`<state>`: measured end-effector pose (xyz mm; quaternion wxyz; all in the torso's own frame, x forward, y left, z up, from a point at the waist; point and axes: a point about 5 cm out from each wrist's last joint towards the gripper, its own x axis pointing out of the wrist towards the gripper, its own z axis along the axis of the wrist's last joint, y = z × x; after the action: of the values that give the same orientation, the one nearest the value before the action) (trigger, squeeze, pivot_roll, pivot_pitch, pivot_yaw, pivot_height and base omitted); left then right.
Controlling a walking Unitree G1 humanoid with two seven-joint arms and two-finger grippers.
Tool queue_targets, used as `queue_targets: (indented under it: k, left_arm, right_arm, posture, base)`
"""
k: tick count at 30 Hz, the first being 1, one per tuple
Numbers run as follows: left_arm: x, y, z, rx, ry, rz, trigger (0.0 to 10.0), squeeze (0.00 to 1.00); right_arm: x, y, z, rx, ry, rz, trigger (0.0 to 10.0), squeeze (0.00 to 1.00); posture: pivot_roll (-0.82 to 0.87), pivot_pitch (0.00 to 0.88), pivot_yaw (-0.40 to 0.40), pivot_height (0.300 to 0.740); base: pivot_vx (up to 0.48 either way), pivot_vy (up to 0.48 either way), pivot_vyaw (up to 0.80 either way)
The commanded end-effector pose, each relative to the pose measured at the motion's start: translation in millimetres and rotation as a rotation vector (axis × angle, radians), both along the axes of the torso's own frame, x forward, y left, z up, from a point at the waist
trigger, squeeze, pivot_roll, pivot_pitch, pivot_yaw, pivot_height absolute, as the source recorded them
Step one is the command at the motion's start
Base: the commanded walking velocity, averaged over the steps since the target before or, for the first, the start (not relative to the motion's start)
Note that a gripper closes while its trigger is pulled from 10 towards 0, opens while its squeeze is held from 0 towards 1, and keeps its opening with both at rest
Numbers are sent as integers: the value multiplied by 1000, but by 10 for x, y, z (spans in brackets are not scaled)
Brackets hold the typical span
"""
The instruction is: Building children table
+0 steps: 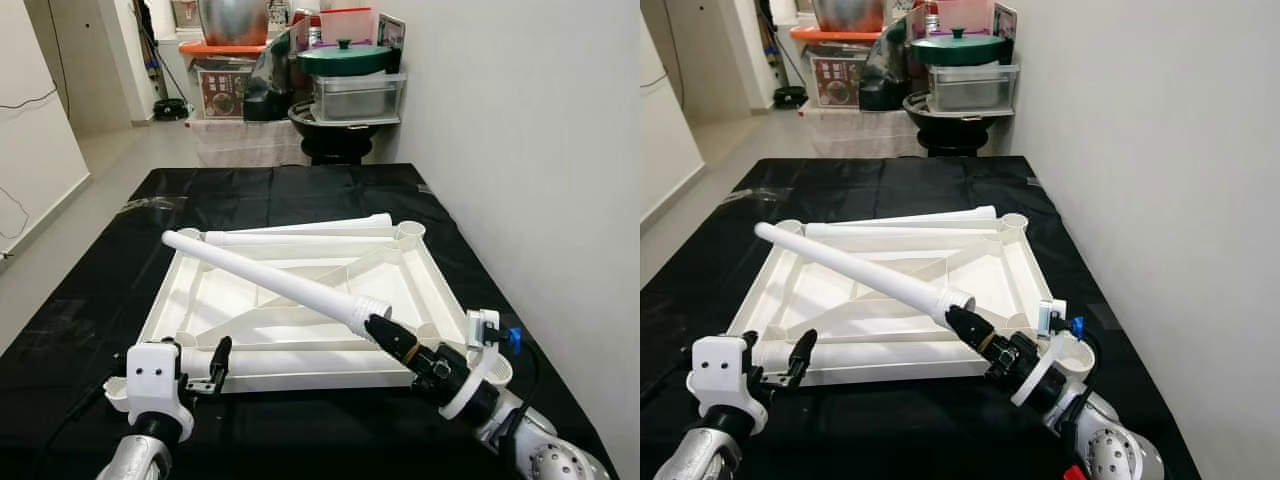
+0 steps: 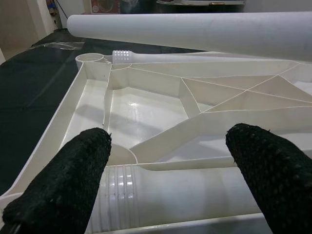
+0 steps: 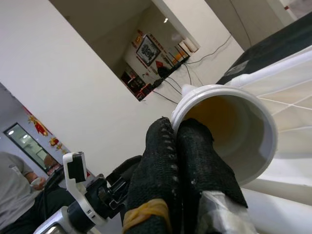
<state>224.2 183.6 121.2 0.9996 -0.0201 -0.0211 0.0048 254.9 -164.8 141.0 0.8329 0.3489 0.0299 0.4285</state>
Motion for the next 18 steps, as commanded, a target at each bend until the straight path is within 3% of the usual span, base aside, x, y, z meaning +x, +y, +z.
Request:
queue_targets:
  k: [1, 4, 5, 6, 11, 18]
  left_arm:
    - [7, 11, -29, -36, 23, 2, 10000, 0]
    - [27, 4, -9, -99, 13, 2, 10000, 0]
    - [76, -15, 27, -202, -7, -6, 10000, 0]
    - [101, -25, 43, -234, -16, -12, 10000, 0]
    - [188, -188, 164, -299, -63, -152, 10000, 0]
    - [193, -260, 195, -391, -63, -229, 10000, 0]
  right_arm:
    - [-8, 30, 66, 22, -28, 18, 0, 0]
    - [-20, 35, 64, 26, -28, 26, 0, 0]
    - [-39, 44, 60, 29, -26, 38, 0, 0]
    - [-47, 49, 59, 29, -25, 44, 0, 0]
    - [-86, 111, 71, 49, -17, 81, 0, 0]
    - [-136, 167, 71, 72, -9, 112, 0, 0]
  posture:
    - [56, 0, -8, 740]
    - [57, 0, -10, 740]
    - [55, 0, -11, 740]
    - [55, 0, -11, 740]
    - [46, 0, -5, 740]
    - [43, 0, 0, 740]
  base:
    - [0, 0, 0]
    - [0, 0, 0]
    - [0, 0, 0]
    - [0, 0, 0]
    - [0, 0, 0]
    - [0, 0, 0]
